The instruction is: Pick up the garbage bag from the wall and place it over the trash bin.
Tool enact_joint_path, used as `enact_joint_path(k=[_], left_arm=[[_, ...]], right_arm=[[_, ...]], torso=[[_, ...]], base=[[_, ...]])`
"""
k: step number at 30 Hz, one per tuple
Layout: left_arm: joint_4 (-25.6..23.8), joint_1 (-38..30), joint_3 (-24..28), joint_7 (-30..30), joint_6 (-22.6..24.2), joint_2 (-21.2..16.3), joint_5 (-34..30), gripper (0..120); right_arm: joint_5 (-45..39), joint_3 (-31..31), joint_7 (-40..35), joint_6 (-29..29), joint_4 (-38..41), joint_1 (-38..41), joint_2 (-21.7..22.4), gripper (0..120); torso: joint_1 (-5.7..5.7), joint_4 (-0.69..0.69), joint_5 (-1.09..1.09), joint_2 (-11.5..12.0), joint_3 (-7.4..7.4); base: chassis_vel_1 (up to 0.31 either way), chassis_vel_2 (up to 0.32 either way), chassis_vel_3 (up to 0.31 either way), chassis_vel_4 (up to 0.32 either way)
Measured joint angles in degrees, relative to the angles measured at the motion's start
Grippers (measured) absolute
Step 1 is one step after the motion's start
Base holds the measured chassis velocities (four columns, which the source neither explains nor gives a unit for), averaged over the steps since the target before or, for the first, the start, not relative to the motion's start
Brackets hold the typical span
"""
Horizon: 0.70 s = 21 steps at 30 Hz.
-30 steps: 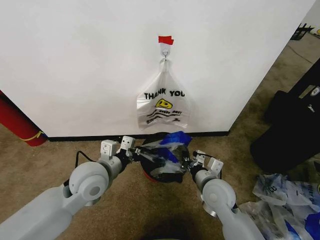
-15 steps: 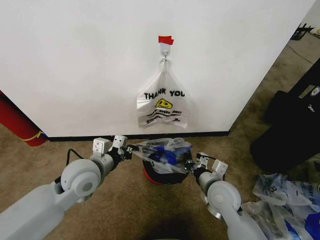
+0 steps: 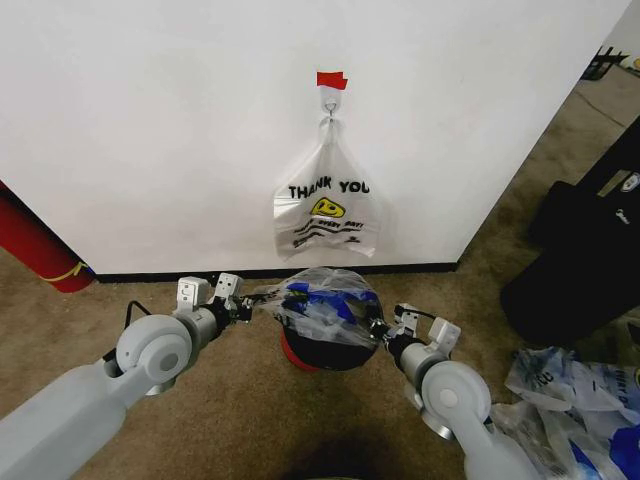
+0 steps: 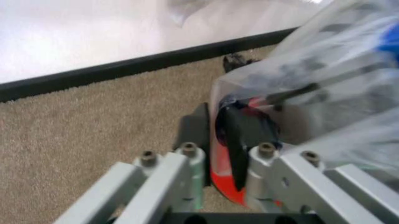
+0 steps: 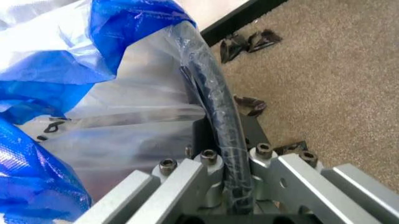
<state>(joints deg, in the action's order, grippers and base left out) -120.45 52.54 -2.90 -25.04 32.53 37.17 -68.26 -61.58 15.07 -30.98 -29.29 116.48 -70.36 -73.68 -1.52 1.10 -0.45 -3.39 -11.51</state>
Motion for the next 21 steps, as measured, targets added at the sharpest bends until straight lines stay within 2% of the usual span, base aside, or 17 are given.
enact_joint_path(k=[2, 5, 12, 13, 16, 20, 21], left_arm=[[-1.41, 0.08, -0.11, -0.7, 0.11, 0.47, 0.76, 23], [-2.84, 0.04, -0.3, -1.17, 0.33, 0.6, 1.15, 30], [-10.35, -0.68, -1.62, -2.52, 0.05, -0.62, 2.12, 60], [-10.35, -0.68, -1.62, -2.52, 0.05, -0.62, 2.12, 60], [-13.9, -0.65, 0.15, -1.84, -0.09, -0.72, 4.46, 72], [-15.69, -2.28, 4.22, 0.62, 0.31, 1.02, 5.77, 89], [-15.69, -2.28, 4.22, 0.62, 0.31, 1.02, 5.77, 89]], right_arm=[[0.3, 1.2, -0.42, 0.2, 0.26, -0.87, -0.46, 0], [0.83, 2.44, -0.5, 0.4, 0.68, -1.95, -0.66, 0], [3.56, 5.41, 0.22, 0.98, 1.89, -4.92, -0.6, 0], [3.56, 5.41, 0.22, 0.98, 1.89, -4.92, -0.6, 0], [4.58, 5.26, 0.3, 1.02, 2.24, -4.81, -0.53, 0], [5.09, 4.86, 0.28, 1.01, 2.71, -4.3, -0.25, 0], [5.09, 4.86, 0.28, 1.01, 2.71, -4.3, -0.25, 0]], torso=[[0.0, -0.01, 0.0, 0.0, 0.0], [0.0, 0.03, -0.03, 0.0, 0.0], [0.0, 0.02, 0.0, 0.0, 0.0], [0.0, 0.02, 0.0, 0.0, 0.0], [0.0, 0.0, 0.0, 0.0, 0.0], [0.0, 0.02, -0.02, 0.0, 0.0], [0.0, 0.02, -0.02, 0.0, 0.0]], base=[[0.0, 0.0, 0.0, 0.0], [0.0, 0.0, 0.0, 0.0], [0.0, 0.0, 0.0, 0.0], [0.0, 0.0, 0.0, 0.0], [0.0, 0.0, 0.0, 0.0], [0.0, 0.0, 0.0, 0.0], [0.0, 0.0, 0.0, 0.0]])
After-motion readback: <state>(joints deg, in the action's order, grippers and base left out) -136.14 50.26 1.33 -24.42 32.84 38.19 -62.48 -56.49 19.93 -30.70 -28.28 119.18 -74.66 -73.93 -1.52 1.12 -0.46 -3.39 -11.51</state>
